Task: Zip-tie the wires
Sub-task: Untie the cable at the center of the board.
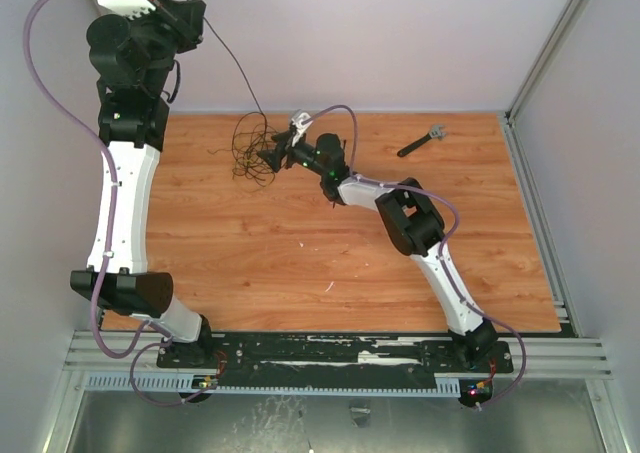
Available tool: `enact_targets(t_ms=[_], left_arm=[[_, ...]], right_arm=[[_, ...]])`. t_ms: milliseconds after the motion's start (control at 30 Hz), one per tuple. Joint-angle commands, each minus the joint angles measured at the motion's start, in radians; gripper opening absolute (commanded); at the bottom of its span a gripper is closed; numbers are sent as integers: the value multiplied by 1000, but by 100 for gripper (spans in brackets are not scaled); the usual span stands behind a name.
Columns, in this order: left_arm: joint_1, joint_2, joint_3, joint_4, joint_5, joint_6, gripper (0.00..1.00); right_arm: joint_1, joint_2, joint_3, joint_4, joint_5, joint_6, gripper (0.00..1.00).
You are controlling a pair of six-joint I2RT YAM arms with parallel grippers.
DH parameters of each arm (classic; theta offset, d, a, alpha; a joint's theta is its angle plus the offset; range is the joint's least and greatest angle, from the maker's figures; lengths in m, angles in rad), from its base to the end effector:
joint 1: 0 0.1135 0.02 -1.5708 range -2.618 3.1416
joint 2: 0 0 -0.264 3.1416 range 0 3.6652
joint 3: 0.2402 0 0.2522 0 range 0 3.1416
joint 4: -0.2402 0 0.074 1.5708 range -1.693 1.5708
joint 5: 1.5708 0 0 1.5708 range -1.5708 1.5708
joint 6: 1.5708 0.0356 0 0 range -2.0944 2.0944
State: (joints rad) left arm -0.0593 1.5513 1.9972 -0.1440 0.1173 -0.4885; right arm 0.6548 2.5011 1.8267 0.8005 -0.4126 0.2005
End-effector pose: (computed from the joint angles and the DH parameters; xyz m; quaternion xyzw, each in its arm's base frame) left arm 0.3136 -0.0228 0.5697 -0.0799 0.5882 -0.2509 0.7646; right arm 0.4404 0.3562 0.1786 -0.2955 0.5959 0.4278 0.6120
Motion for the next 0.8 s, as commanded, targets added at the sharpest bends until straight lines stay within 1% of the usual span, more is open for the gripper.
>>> enact_targets(t_ms=[0,100,200,267,333,433,467,533,600,667,767], left_arm=[[2,-5,24,38,15,-7,10],[3,-14,11,38,15,-6,11],[6,-26,-2,38,12,-4,11],[11,-35,-5,38,14,-3,11],[14,-44,-4,36,17,4,11],[30,-65,-3,16,-3,31,11],[39,-77,-4,9,-16,33,11],[55,-110,-23,10,-42,43,11],[60,-151,-51,18,-92,71,11],[64,-191,-84,30,-155,98,11],[70,-229,-116,35,-200,117,11]], right_arm=[[22,29,56,14,-19,58,66],[32,44,67,49,-11,54,63],[35,80,129,12,-13,66,51],[35,85,137,0,-17,77,40],[35,57,100,28,-22,81,27],[35,-21,36,51,16,30,3],[35,-50,29,27,31,-1,0],[29,-109,51,-42,59,-64,0],[15,-136,121,-134,72,-120,0],[-4,-143,223,-240,75,-158,0],[-24,-139,407,-368,93,-225,0]])
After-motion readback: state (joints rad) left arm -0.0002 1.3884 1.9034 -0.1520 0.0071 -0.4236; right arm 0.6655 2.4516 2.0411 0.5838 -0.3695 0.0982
